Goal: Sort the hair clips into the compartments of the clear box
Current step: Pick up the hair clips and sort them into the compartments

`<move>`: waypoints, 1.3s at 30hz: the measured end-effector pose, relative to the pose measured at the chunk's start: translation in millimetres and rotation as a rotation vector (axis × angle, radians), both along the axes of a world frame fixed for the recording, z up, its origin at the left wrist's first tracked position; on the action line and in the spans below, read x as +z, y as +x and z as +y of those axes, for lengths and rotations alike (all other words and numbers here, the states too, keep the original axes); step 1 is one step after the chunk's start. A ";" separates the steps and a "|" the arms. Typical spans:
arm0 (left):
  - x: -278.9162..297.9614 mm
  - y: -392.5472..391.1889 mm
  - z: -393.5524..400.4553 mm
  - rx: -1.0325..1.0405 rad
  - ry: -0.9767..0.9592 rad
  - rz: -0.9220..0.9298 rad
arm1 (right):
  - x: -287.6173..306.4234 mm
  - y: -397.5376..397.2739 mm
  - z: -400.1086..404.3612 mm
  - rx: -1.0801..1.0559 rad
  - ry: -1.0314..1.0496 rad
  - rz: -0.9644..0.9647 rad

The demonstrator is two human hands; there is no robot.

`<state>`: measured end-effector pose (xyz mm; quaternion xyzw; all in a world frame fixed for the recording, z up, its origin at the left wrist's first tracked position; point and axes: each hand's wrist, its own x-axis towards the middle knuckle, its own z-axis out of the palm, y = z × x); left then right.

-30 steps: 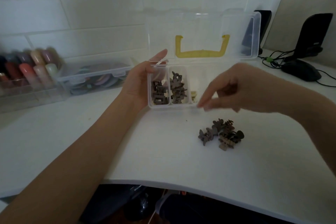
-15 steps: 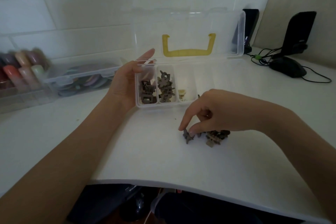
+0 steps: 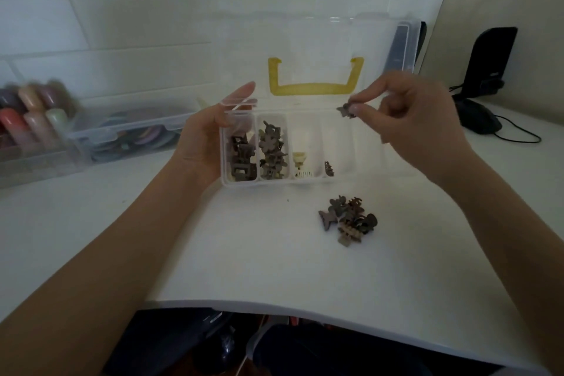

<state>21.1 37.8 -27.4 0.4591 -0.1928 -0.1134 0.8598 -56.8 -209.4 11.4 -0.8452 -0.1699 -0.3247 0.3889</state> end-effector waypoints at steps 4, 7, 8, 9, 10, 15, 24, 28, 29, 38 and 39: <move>-0.2 1.2 1.8 0.021 0.011 -0.005 | -13.0 6.5 -0.1 -0.007 -0.118 0.055; -1.1 -1.4 3.1 0.037 0.073 -0.041 | -19.3 7.9 5.1 -0.064 -0.271 0.038; -1.0 -1.8 3.0 0.032 0.079 -0.045 | -19.7 7.7 5.7 -0.077 -0.291 0.030; -0.6 -2.1 3.1 0.029 0.080 -0.047 | -20.2 7.8 5.9 -0.088 -0.299 0.022; -0.2 -1.7 3.1 0.029 0.078 -0.049 | -20.5 7.9 5.9 -0.099 -0.302 0.012; -0.2 -1.2 3.6 0.020 0.072 -0.042 | -23.4 7.3 8.7 -0.112 -0.283 -0.047; 0.1 0.5 2.2 0.035 0.009 0.001 | -18.6 6.4 3.4 -0.160 -0.250 -0.103; -1.2 3.2 4.2 0.033 -0.008 0.013 | -15.0 5.9 0.6 -0.187 -0.242 -0.129; -1.3 3.2 4.8 0.027 -0.018 0.020 | -13.8 6.1 -1.0 -0.191 -0.222 -0.138; 0.9 -0.6 5.9 0.026 -0.089 0.044 | -14.6 7.3 -4.1 -0.255 -0.267 -0.045; 0.8 -0.2 6.1 0.030 -0.087 0.044 | -14.3 6.9 -3.5 -0.260 -0.309 -0.013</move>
